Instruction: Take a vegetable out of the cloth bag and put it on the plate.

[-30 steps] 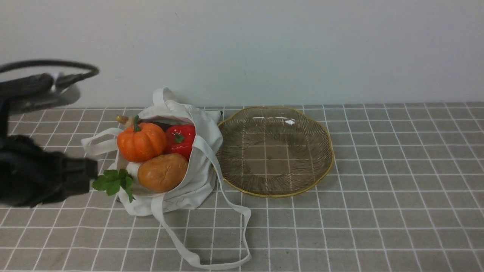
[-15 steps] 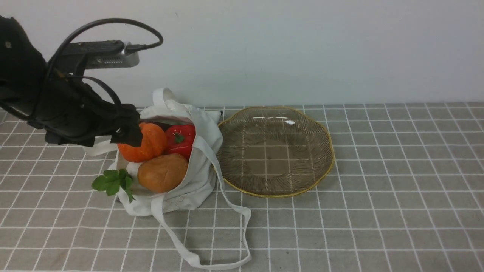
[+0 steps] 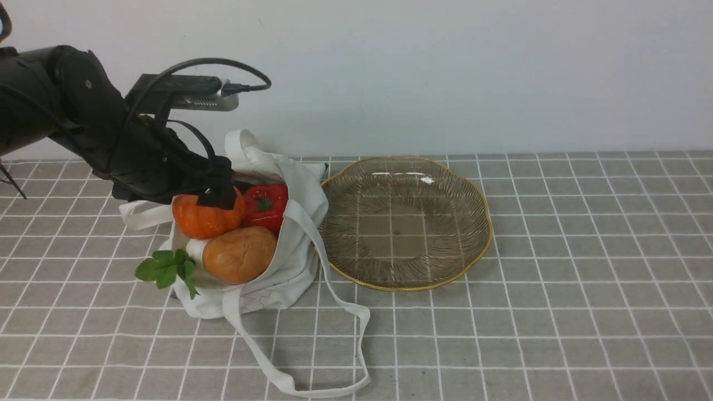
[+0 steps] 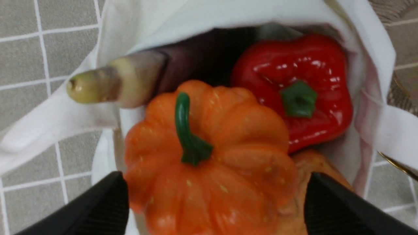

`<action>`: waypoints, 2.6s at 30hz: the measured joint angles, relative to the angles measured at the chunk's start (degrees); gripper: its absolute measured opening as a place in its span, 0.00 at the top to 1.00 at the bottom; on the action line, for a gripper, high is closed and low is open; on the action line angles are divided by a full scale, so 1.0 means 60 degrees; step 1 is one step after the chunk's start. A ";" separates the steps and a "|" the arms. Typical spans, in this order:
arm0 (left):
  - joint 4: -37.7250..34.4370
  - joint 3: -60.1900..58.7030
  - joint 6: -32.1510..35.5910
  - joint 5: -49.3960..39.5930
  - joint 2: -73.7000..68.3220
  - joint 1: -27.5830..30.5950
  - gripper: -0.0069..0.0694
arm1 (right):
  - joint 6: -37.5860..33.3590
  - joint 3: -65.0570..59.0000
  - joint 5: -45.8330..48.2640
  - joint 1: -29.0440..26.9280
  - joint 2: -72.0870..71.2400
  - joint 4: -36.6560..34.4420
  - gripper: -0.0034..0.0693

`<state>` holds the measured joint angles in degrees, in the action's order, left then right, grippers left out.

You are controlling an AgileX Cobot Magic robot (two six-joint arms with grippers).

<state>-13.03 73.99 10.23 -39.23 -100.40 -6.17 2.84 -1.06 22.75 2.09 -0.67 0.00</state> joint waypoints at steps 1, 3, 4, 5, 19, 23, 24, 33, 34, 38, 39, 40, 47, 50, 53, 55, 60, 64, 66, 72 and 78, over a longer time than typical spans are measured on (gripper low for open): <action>0.0000 0.0000 0.0000 0.0108 -0.0085 0.0000 0.01 | 0.0000 0.0000 0.0000 0.0000 0.0000 0.0000 0.97; 0.0000 0.0013 0.0008 0.0186 -0.0172 0.0000 0.01 | 0.0000 0.0000 0.0000 0.0000 0.0000 0.0000 0.97; 0.0000 0.0033 0.0008 0.0324 -0.0333 0.0000 0.01 | 0.0000 0.0000 0.0000 0.0000 0.0000 0.0000 0.97; 0.0000 0.0034 0.0008 0.0319 -0.0333 0.0000 0.01 | 0.0000 0.0000 0.0000 0.0000 0.0000 0.0000 0.97; 0.0000 0.0056 -0.0029 0.0045 -0.0198 0.0000 0.16 | 0.0000 0.0000 0.0000 0.0000 0.0000 0.0000 0.97; 0.0000 0.0047 -0.0070 -0.0151 0.0655 0.0000 0.16 | 0.0000 0.0000 0.0000 0.0000 0.0000 0.0000 0.97; 0.0000 0.0047 -0.0079 -0.0151 0.0655 0.0000 0.16 | 0.0000 0.0000 0.0000 0.0000 0.0000 0.0000 0.97; -0.0697 0.1683 -0.0350 -0.2301 0.1797 -0.0530 0.16 | 0.0000 0.0000 0.0000 0.0000 0.0000 0.0000 0.97; -0.0749 0.1920 -0.0350 -0.2419 0.1735 -0.0677 0.16 | 0.0000 0.0000 0.0000 0.0000 0.0000 0.0000 0.97; -0.0845 0.3029 -0.0362 -0.2710 0.0885 -0.1855 0.22 | 0.0000 0.0000 0.0000 0.0000 0.0000 0.0000 0.97; -0.0845 0.3315 -0.0384 -0.2710 0.0455 -0.2234 0.33 | 0.0000 0.0000 0.0000 0.0000 0.0000 0.0000 0.97; -0.0845 0.3603 -0.0407 -0.2710 0.0052 -0.2527 0.49 | 0.0000 0.0000 0.0000 0.0000 0.0000 0.0000 0.97; 0.0686 0.5977 -0.1990 -0.2701 -0.3000 -0.3856 0.83 | 0.0000 0.0000 0.0000 0.0000 0.0000 0.0000 0.97; 0.1586 0.6738 -0.2486 -0.2680 -0.3861 -0.4150 0.76 | 0.0000 0.0000 0.0000 0.0000 0.0000 0.0000 0.97; 0.2359 0.7347 -0.2799 -0.2671 -0.4392 -0.4370 0.63 | 0.0000 0.0000 0.0000 0.0000 0.0000 0.0000 0.97; 0.2465 0.7539 -0.2867 -0.2662 -0.4452 -0.4435 0.56 | 0.0000 0.0000 0.0000 0.0000 0.0000 0.0000 0.97; 0.2567 0.7923 -0.2877 -0.2784 -0.4202 -0.4444 0.43 | 0.0000 0.0000 0.0000 0.0000 0.0000 0.0000 0.97; 0.2758 0.8334 -0.2600 -0.3680 -0.3566 -0.4444 0.44 | 0.0000 0.0000 0.0000 0.0000 0.0000 0.0000 0.97; 0.2928 0.8606 -0.2293 -0.4275 -0.3048 -0.4444 0.51 | 0.0000 0.0000 0.0000 0.0000 0.0000 0.0000 0.97; 0.3343 0.8853 -0.1898 -0.5377 -0.1140 -0.4444 0.85 | 0.0000 0.0000 -0.0008 0.0000 0.0000 0.0000 0.97; 0.3541 0.7685 -0.1563 -0.5442 0.0899 -0.4444 0.92 | 0.0000 0.0000 -0.0008 0.0000 0.0000 0.0000 0.97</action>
<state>8.22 120.10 0.85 -71.89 -95.01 -32.83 2.84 -1.06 22.70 2.09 -0.67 0.00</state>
